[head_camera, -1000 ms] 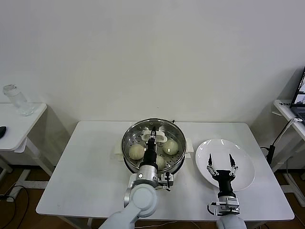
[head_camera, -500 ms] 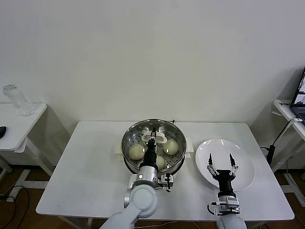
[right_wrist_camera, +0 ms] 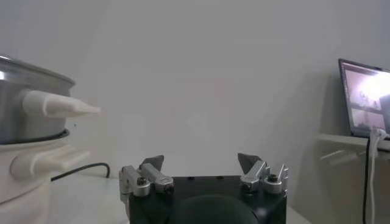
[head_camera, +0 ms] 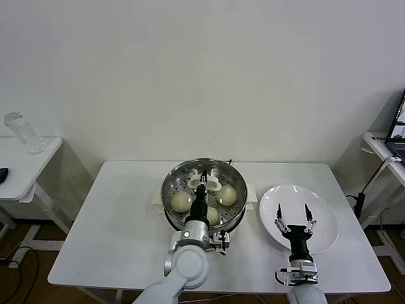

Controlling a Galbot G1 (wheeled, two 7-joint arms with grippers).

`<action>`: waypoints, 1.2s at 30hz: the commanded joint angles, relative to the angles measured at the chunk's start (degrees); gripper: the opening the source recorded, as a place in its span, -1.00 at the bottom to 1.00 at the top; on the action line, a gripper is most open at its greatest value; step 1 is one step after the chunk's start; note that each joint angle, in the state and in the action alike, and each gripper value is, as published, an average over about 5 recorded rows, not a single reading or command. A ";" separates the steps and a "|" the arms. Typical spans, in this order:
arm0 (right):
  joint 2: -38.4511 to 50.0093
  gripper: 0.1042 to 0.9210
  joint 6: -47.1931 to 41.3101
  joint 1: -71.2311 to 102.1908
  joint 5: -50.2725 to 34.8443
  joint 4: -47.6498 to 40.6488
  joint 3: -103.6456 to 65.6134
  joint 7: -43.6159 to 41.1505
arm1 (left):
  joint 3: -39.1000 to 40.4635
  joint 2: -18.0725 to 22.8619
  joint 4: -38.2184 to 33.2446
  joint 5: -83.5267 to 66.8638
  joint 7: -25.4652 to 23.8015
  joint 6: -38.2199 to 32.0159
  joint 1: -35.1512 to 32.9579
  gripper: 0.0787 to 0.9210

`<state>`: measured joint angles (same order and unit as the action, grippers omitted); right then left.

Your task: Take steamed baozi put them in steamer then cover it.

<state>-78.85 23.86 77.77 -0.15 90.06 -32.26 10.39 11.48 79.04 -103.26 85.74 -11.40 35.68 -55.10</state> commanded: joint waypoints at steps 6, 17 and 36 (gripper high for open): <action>-0.10 0.76 0.20 0.09 0.19 0.03 0.03 -0.01 | -0.56 0.05 0.07 0.24 -1.24 -0.65 0.11 -0.70; -0.12 0.76 0.14 -0.03 0.36 0.24 0.13 -0.01 | -1.42 -1.50 -3.59 -1.72 -0.77 -0.82 -0.75 0.00; -0.17 0.76 -0.22 -0.43 0.40 1.05 -0.10 0.14 | -2.08 -9.80 -17.94 -8.65 -2.02 -0.48 -6.10 0.73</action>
<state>-79.08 23.62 77.28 0.31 91.02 -32.29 10.52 10.17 73.46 -112.85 80.76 -13.22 35.14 -59.17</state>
